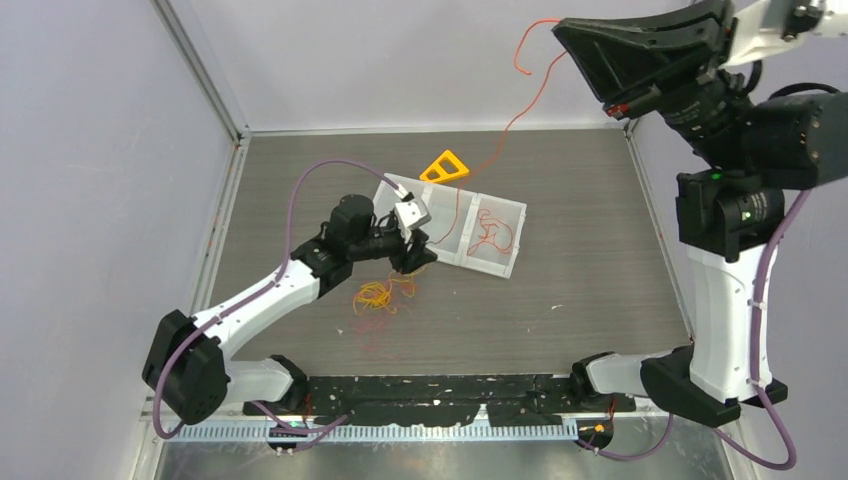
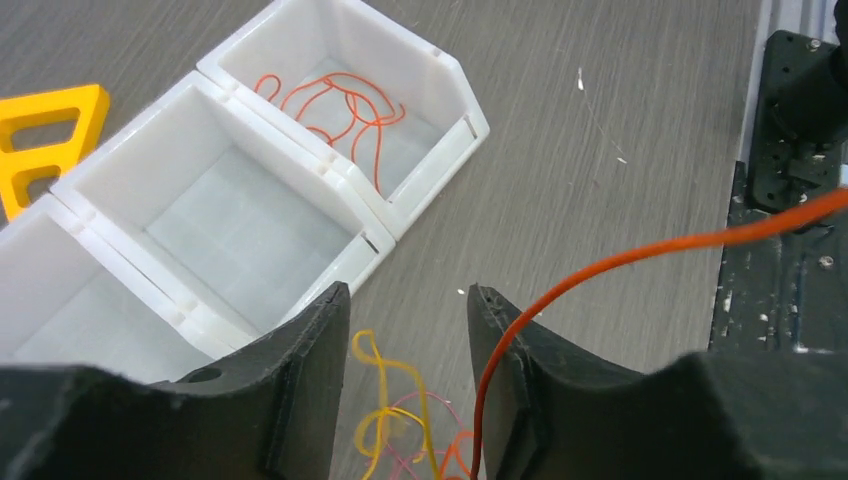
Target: Untangle the cables
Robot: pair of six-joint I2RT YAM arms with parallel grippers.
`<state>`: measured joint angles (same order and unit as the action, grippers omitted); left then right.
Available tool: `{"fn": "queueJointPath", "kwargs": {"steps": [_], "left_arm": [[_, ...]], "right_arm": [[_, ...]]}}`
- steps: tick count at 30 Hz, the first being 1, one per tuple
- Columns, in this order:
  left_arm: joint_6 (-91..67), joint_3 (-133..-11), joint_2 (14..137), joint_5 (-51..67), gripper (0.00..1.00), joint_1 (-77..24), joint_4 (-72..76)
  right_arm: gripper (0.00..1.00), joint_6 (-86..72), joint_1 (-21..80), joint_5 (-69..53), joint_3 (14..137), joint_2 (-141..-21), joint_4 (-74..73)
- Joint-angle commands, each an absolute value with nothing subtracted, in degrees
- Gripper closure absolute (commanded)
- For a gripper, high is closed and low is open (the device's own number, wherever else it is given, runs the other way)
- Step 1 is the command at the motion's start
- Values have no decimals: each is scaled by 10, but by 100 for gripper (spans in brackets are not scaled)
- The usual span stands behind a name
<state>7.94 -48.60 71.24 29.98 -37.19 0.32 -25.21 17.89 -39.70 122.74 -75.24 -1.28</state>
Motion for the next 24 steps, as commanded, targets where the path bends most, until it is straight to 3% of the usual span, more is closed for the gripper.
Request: {"fn": "queueJointPath", "kwargs": {"steps": [1, 3, 4, 9, 14, 18, 24], "left_arm": [[74, -539, 728, 328, 68, -373, 65], [86, -557, 731, 320, 94, -373, 43], [92, -558, 723, 311, 100, -371, 38], [112, -558, 633, 361, 100, -358, -41], [69, -584, 574, 385, 100, -359, -121], [46, -604, 583, 367, 100, -376, -195], [4, -591, 573, 383, 100, -388, -172]], "right_arm": [[95, -252, 178, -373, 1254, -753, 4], [95, -248, 175, -371, 1254, -752, 4], [95, -237, 169, -370, 1256, -749, -7], [95, -174, 114, -384, 1208, -715, -84], [95, -112, 124, -498, 938, -631, -132], [95, -92, 191, -512, 832, -616, -149], [95, -111, 308, -493, 763, -627, -114]]}}
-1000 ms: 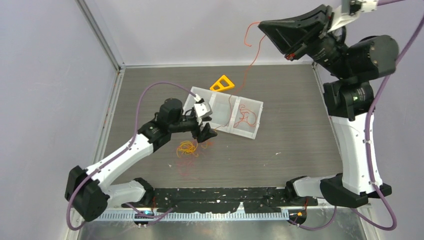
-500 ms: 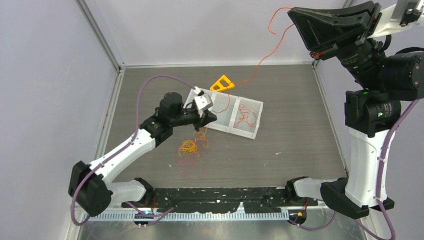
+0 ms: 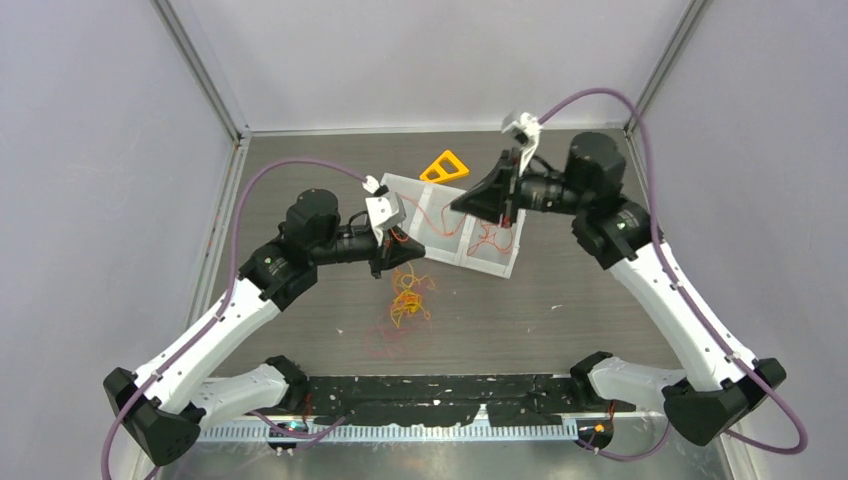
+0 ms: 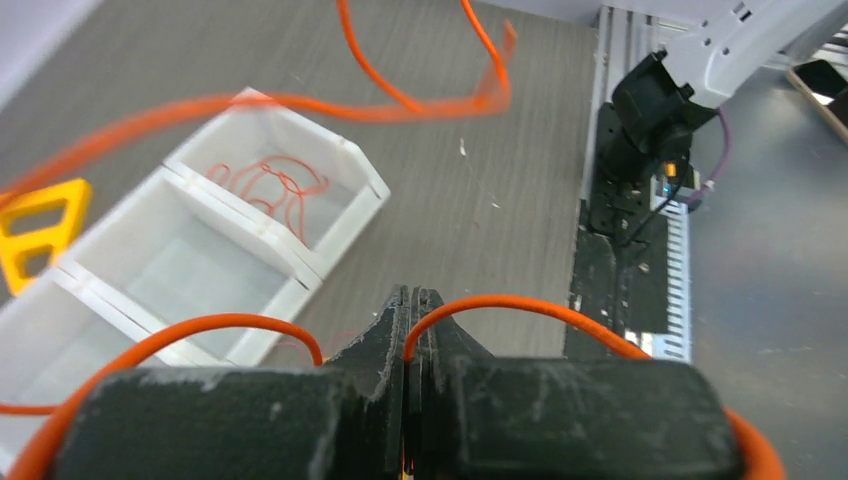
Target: Untangle the cables
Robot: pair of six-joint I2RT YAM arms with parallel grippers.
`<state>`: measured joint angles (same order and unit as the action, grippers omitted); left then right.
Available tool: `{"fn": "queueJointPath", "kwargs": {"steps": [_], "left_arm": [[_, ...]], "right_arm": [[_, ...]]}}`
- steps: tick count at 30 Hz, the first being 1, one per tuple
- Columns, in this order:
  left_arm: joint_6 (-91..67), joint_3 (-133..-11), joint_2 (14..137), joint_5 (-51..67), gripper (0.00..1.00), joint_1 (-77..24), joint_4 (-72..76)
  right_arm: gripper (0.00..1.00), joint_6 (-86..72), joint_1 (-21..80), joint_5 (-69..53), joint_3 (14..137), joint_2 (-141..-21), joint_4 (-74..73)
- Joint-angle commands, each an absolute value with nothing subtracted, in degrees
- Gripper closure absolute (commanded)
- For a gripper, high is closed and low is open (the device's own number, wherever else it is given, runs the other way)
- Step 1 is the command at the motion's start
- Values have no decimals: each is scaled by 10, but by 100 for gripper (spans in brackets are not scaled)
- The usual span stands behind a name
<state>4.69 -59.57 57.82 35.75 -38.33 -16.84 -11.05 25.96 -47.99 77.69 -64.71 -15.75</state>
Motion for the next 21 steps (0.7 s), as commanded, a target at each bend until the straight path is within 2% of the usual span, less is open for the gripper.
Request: {"fn": "queueJointPath", "kwargs": {"steps": [1, 11, 18, 21], "left_arm": [[-17, -586, 572, 396, 100, -388, -158], [-138, -542, 574, 505, 100, -387, -27], [-212, -536, 579, 540, 100, -387, 36], [-216, -538, 582, 543, 100, -387, 39]], "right_arm": [[94, -121, 314, -491, 751, -628, -95], [92, -192, 387, -496, 712, -644, -4], [68, -187, 418, -506, 710, -659, -4], [54, -186, 427, -504, 712, -662, -4]]}}
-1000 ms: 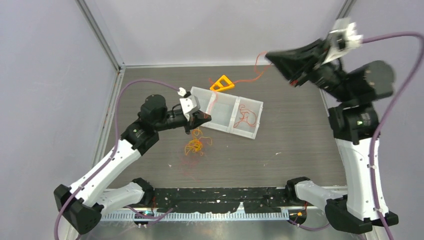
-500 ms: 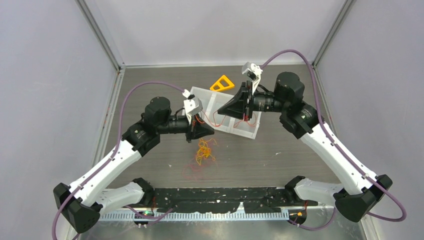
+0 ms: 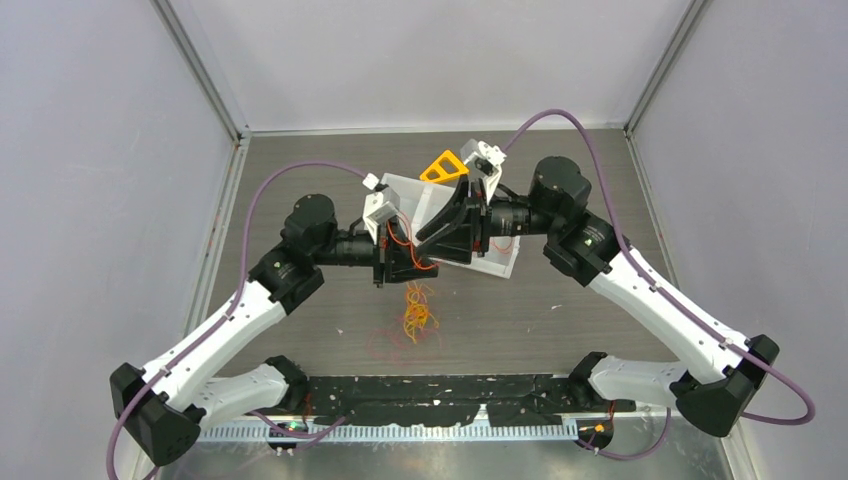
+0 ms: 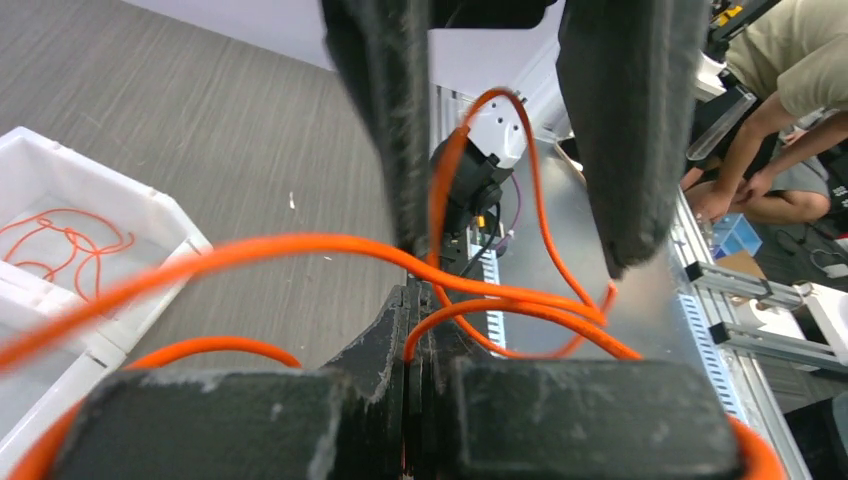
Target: Untangle the cables
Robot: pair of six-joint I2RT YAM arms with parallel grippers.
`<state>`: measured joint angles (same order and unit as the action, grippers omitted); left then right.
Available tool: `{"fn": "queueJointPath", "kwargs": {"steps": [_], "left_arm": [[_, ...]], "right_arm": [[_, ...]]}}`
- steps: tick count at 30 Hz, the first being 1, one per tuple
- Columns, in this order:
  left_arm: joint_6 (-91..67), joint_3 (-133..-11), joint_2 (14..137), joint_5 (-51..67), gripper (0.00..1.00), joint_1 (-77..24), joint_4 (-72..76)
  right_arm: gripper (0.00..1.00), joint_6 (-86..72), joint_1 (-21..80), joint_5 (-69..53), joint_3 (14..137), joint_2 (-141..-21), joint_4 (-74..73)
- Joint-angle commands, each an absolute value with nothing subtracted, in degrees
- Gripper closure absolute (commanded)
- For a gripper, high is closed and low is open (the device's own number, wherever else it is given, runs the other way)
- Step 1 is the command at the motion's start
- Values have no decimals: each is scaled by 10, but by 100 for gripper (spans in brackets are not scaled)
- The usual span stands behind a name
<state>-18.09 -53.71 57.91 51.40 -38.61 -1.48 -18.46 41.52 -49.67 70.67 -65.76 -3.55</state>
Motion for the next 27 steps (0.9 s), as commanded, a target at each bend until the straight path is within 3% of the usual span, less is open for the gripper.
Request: {"fn": "queueJointPath", "kwargs": {"steps": [1, 4, 10, 12, 13, 15, 19, 27], "left_arm": [[-219, -539, 583, 545, 100, -387, 41], [-221, -541, 587, 546, 100, -387, 43], [-220, -549, 593, 551, 100, -388, 42], [-218, -547, 593, 553, 100, -389, 40], [-216, -548, 591, 554, 100, -388, 38], [-206, -546, 587, 556, 100, -389, 26], [-163, -534, 564, 554, 100, -386, -30], [-102, -480, 529, 518, 76, -368, -104]], "right_arm": [[51, -186, 429, -503, 714, -664, -4], [40, -178, 434, -496, 716, -670, -4], [42, -160, 443, -466, 729, -689, -4], [56, -157, 444, -464, 735, -695, -4], [71, -157, 444, -464, 736, -696, -4], [91, -155, 443, -460, 738, -695, -4], [95, -155, 429, -456, 744, -680, -11], [95, -165, 409, -422, 787, -650, -12]]}}
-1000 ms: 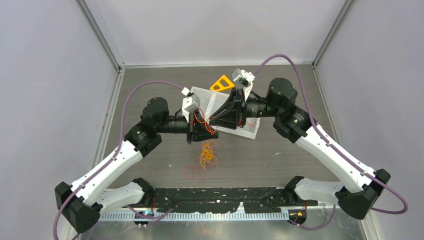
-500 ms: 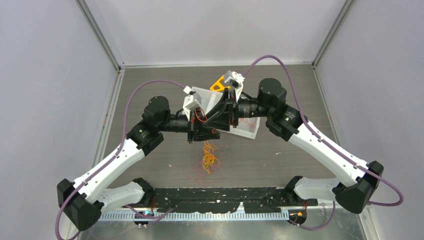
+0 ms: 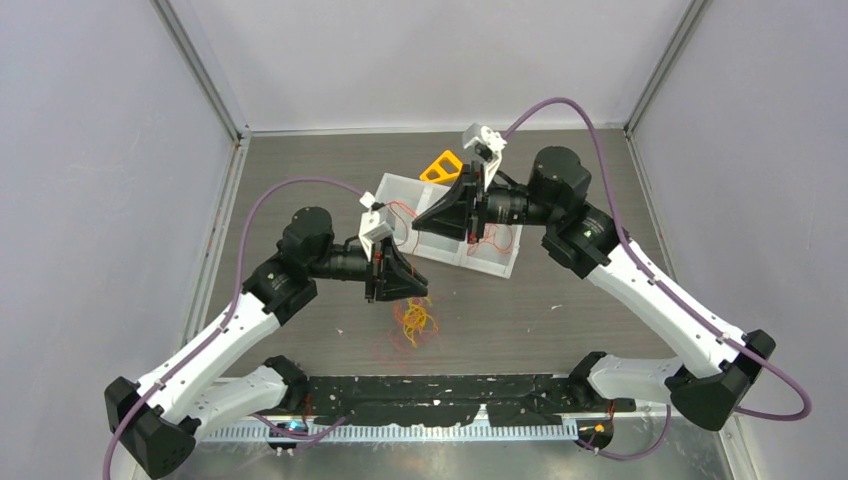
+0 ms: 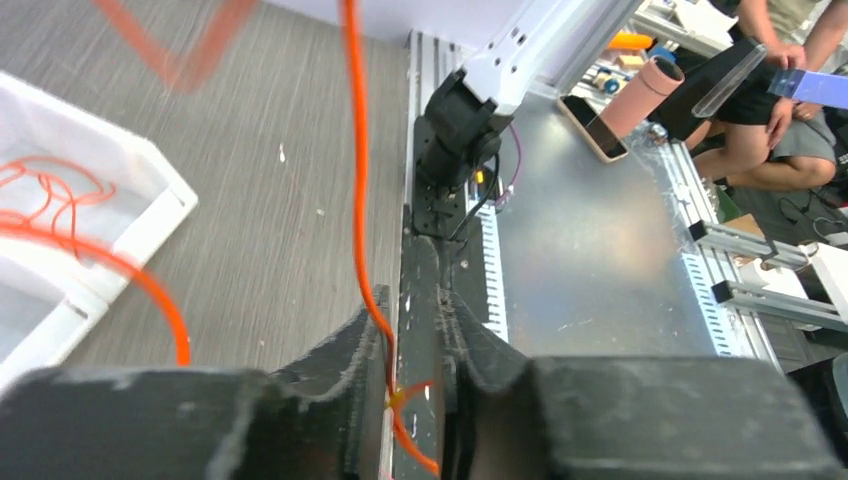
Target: Untangle the cables
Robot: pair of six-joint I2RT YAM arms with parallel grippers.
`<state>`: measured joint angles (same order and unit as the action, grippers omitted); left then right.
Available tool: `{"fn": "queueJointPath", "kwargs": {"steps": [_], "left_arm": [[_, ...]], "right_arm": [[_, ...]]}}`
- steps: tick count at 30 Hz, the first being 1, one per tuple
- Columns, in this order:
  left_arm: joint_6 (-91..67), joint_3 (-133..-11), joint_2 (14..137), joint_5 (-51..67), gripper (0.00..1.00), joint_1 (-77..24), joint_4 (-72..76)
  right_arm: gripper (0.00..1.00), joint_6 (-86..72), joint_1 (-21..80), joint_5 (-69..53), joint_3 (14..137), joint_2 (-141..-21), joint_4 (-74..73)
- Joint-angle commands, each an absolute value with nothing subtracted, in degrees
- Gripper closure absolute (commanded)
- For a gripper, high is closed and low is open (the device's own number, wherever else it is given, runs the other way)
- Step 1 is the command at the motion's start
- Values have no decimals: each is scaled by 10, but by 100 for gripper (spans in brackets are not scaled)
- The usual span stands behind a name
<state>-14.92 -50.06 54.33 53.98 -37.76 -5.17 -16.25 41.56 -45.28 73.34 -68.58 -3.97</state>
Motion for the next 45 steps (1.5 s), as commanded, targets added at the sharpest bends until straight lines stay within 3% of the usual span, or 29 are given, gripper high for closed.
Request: {"fn": "queueJointPath", "kwargs": {"steps": [1, 5, 17, 23, 29, 37, 45], "left_arm": [[-88, -475, 527, 506, 71, -366, -116], [-20, -446, 516, 440, 68, -363, -145], [54, -358, 485, 403, 78, -326, -161], [57, -380, 447, 396, 70, -287, -212], [52, -389, 426, 351, 56, -261, -258], [19, -402, 413, 302, 53, -243, -268], [6, -401, 406, 276, 53, -237, -267]], "right_arm": [[95, -169, 407, -409, 794, -648, -6], [95, -207, 384, -371, 825, -640, 40], [95, -242, 308, -321, 974, -663, 56], [94, -162, 301, -325, 864, -646, 18], [95, -106, 301, -294, 725, -680, 78], [95, -5, 301, -219, 621, -767, 93], [94, 14, 302, -150, 625, -883, 86]]}}
